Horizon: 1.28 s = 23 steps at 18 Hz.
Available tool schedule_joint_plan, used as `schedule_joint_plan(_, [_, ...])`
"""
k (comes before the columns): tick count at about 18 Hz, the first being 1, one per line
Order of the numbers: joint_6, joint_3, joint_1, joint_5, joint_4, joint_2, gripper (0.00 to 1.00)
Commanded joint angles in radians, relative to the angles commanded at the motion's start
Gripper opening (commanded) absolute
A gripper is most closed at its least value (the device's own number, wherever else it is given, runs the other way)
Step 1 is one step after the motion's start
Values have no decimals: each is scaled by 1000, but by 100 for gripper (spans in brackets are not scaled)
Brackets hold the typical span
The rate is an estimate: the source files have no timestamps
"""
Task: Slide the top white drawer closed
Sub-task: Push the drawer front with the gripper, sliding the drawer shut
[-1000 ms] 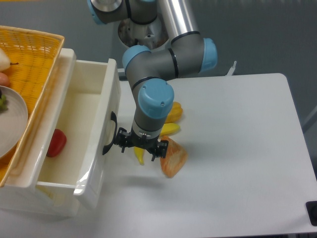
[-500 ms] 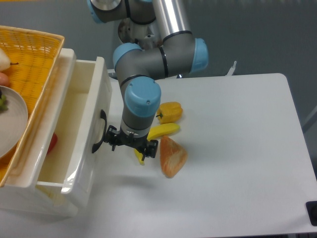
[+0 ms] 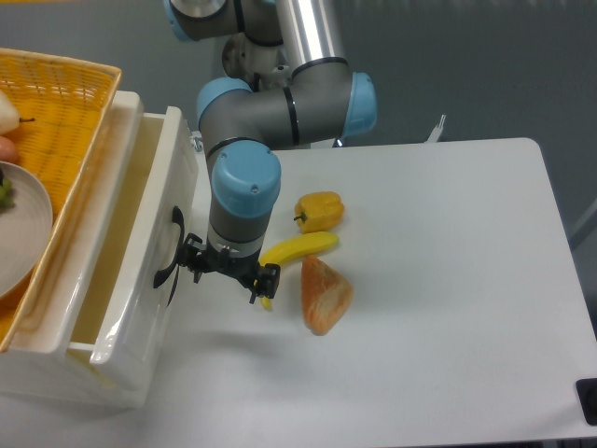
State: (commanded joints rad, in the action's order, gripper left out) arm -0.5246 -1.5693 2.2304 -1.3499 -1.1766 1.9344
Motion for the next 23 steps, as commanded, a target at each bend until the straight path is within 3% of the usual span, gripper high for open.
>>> schedule_joint_plan(23, [-8, 0, -43, -6, 8, -2, 100])
